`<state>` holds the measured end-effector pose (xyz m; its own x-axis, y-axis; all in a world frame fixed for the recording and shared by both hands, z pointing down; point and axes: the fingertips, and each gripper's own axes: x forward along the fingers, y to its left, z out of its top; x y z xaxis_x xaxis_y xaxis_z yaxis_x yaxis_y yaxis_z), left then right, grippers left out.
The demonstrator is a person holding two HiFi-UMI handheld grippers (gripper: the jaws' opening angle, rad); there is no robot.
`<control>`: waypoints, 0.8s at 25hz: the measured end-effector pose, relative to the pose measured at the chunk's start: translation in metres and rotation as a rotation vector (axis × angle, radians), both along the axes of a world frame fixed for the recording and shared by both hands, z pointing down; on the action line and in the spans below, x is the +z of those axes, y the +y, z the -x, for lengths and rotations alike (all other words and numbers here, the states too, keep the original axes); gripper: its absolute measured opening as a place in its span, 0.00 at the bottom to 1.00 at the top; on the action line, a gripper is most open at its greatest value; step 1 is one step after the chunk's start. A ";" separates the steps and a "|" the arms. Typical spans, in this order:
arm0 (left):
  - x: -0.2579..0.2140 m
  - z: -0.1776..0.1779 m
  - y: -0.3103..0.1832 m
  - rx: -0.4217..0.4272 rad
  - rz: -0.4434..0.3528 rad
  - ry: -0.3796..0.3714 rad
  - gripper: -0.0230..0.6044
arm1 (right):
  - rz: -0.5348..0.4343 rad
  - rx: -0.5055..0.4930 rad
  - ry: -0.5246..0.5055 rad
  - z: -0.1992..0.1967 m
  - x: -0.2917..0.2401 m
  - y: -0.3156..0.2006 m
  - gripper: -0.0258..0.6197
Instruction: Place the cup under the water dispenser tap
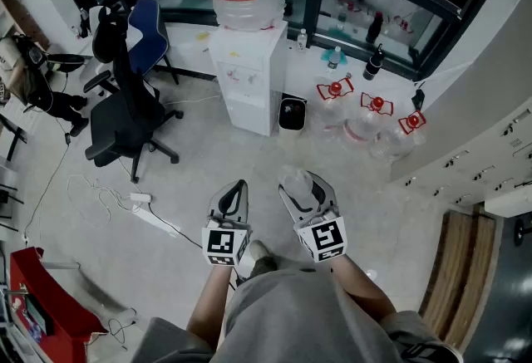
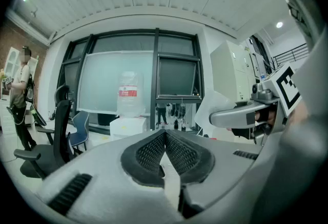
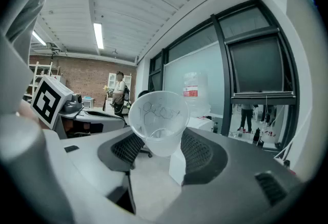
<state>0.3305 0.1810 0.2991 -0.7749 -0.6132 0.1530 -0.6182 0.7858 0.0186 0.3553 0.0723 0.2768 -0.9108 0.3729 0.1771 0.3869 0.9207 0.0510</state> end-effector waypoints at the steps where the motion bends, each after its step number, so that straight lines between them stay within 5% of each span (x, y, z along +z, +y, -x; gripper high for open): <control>1: -0.005 -0.017 -0.006 0.003 0.004 -0.019 0.05 | 0.002 -0.003 -0.004 -0.018 -0.002 -0.004 0.41; 11: -0.035 -0.174 -0.044 -0.019 0.022 -0.081 0.05 | 0.017 -0.045 -0.086 -0.169 -0.029 -0.038 0.41; 20: -0.048 -0.236 -0.041 -0.022 0.041 -0.100 0.05 | 0.073 -0.026 -0.139 -0.240 -0.052 -0.034 0.42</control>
<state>0.5662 0.1396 0.2510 -0.8006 -0.5909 0.0992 -0.5982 0.7979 -0.0749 0.5951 0.0383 0.2248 -0.9146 0.4038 0.0221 0.4044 0.9137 0.0391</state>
